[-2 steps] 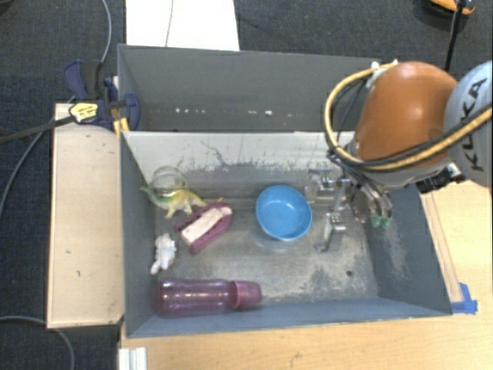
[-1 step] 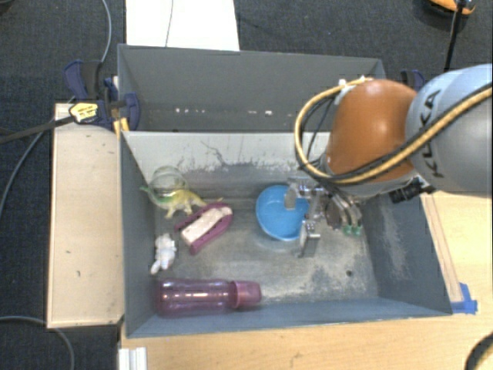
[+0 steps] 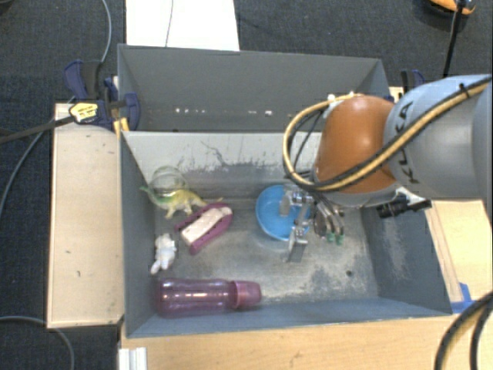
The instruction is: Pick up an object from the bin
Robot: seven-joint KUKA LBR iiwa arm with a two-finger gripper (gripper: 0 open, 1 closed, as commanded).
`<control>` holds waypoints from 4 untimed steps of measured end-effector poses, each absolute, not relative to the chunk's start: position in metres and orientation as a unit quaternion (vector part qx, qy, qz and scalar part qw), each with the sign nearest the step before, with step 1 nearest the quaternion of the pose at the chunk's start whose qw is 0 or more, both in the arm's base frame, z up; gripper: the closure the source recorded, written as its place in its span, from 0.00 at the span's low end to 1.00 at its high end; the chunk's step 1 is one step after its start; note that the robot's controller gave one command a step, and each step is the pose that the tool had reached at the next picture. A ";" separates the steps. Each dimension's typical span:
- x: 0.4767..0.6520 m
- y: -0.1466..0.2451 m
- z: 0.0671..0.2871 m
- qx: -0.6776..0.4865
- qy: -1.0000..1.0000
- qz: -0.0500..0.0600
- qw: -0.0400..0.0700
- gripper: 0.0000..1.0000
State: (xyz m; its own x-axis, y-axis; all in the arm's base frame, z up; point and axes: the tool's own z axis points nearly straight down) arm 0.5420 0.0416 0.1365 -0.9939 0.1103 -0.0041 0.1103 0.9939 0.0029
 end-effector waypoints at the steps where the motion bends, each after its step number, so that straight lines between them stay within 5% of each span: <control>1: 0.544 0.025 0.088 0.118 0.993 0.002 0.006 0.00; 2: 0.568 0.018 0.078 0.113 0.994 0.002 0.003 1.00; 3: 0.568 0.018 0.078 0.113 0.994 0.002 0.003 1.00; 4: 0.570 0.021 0.267 0.114 0.993 0.003 0.008 1.00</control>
Offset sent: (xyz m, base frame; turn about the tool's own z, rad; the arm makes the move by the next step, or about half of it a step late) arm 0.0254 -0.0230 -0.0590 0.1149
